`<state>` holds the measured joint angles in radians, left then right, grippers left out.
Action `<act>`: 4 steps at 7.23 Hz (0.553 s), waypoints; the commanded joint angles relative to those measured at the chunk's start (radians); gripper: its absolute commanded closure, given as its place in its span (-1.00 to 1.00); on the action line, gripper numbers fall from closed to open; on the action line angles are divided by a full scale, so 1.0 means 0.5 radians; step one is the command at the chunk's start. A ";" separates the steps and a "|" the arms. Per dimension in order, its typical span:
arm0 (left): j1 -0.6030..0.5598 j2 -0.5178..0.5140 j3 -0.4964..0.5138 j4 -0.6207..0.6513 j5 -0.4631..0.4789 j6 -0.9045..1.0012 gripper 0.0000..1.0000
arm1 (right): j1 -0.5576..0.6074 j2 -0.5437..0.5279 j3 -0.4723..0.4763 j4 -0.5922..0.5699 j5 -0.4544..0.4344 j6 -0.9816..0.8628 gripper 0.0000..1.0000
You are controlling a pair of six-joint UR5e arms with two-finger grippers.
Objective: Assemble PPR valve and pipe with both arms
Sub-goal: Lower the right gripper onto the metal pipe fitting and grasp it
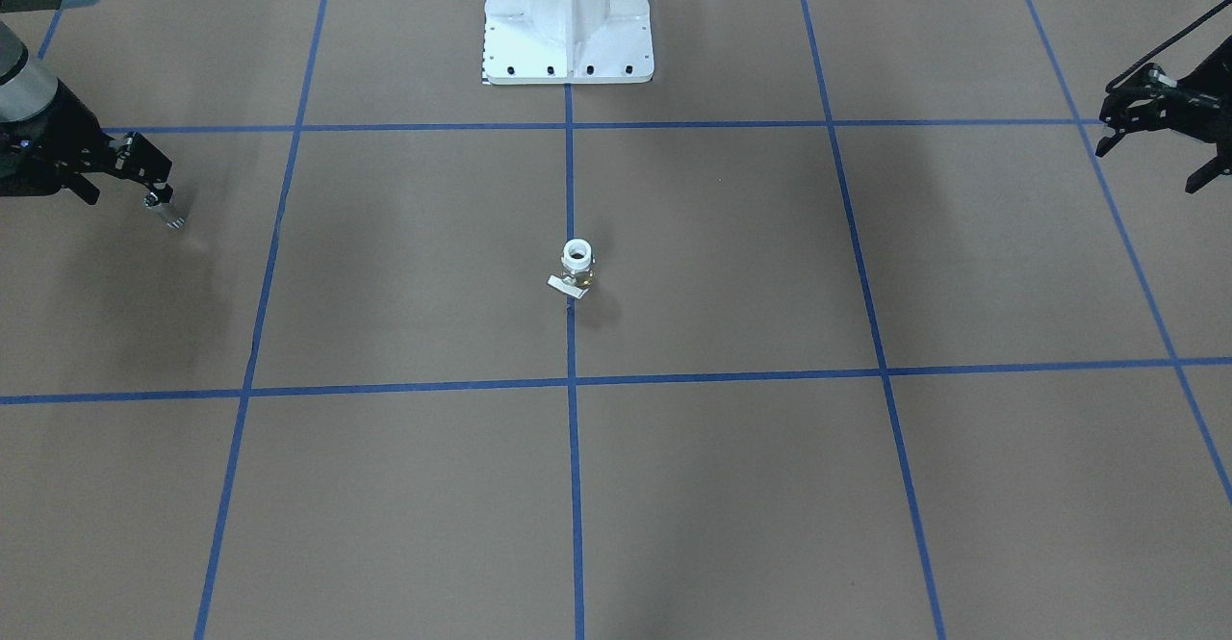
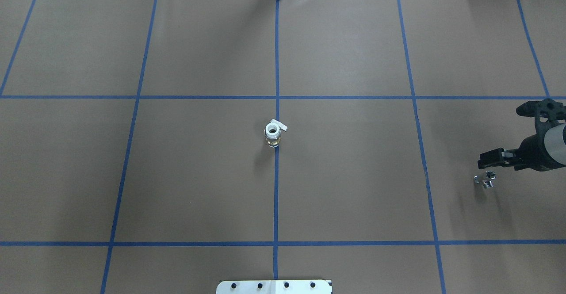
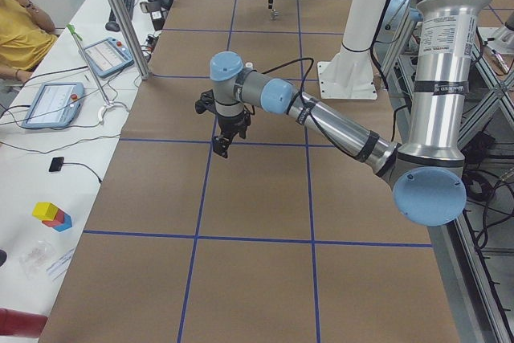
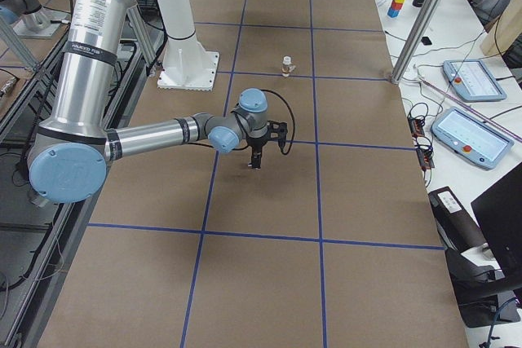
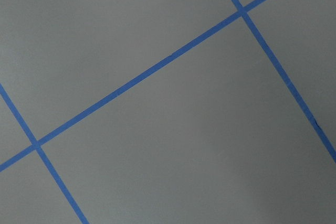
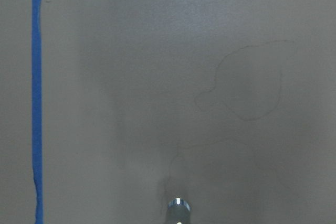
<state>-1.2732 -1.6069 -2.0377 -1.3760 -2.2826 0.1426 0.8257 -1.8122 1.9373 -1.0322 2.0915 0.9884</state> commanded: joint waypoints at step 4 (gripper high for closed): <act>0.003 0.002 0.007 0.000 0.000 -0.006 -1.00 | -0.126 0.047 -0.076 -0.003 -0.053 0.021 -0.48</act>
<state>-1.2718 -1.6068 -2.0346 -1.3760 -2.2826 0.1396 0.7699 -1.7947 1.9126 -1.0337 2.0699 0.9990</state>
